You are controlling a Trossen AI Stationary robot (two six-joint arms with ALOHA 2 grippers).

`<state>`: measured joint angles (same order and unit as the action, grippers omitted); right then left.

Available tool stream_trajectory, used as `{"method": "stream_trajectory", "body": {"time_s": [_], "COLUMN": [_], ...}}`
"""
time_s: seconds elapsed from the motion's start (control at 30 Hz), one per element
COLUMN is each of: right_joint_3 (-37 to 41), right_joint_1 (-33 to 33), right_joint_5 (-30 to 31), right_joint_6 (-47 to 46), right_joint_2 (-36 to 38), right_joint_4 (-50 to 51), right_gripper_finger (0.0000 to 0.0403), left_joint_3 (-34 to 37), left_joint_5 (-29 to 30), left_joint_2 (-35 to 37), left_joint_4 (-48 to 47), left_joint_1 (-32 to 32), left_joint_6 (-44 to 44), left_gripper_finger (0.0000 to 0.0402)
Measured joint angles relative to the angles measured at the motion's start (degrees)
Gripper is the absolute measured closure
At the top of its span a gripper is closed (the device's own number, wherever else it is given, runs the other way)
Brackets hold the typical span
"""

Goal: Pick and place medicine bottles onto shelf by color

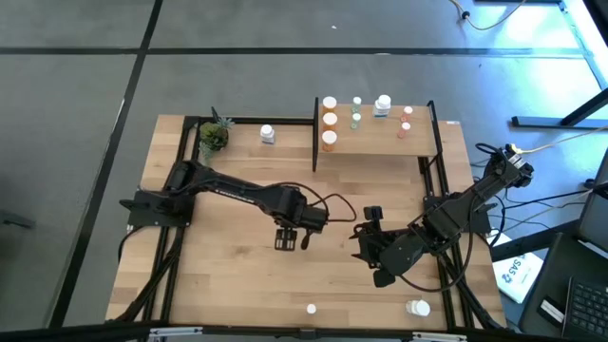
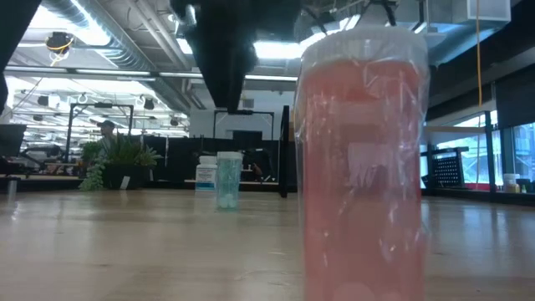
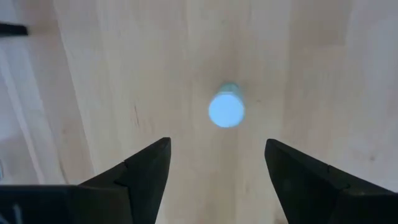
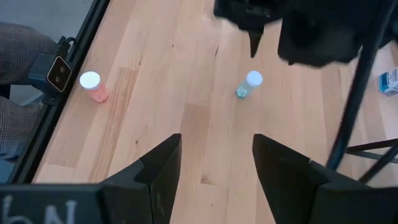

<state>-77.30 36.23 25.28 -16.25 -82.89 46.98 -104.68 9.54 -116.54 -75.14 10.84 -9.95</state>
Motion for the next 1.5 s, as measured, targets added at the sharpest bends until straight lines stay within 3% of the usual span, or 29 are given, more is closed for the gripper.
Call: {"method": "stream_trajectory", "body": {"time_s": [0.63,1.03,1.5], "right_joint_3": [0.0,0.0,0.0], "right_joint_1": [0.0,0.01,0.0], "right_joint_5": [0.0,0.02,0.02], "right_joint_6": [-0.04,0.07,2.85], "right_joint_2": [-0.04,-0.04,-0.02], "right_joint_4": [-0.52,-0.68,-5.28], "right_gripper_finger": [0.0202,0.0202,0.0202], "left_joint_3": [1.44,1.44,1.44], "left_joint_5": [10.43,14.18,24.24], "left_joint_2": [15.64,16.09,16.09], "left_joint_4": [-2.74,-2.86,-6.53], "left_joint_1": [10.96,20.43,31.65], "left_joint_6": [-15.18,-23.33,-38.42], "left_gripper_finger": [0.0147,0.0147,0.0147]}}
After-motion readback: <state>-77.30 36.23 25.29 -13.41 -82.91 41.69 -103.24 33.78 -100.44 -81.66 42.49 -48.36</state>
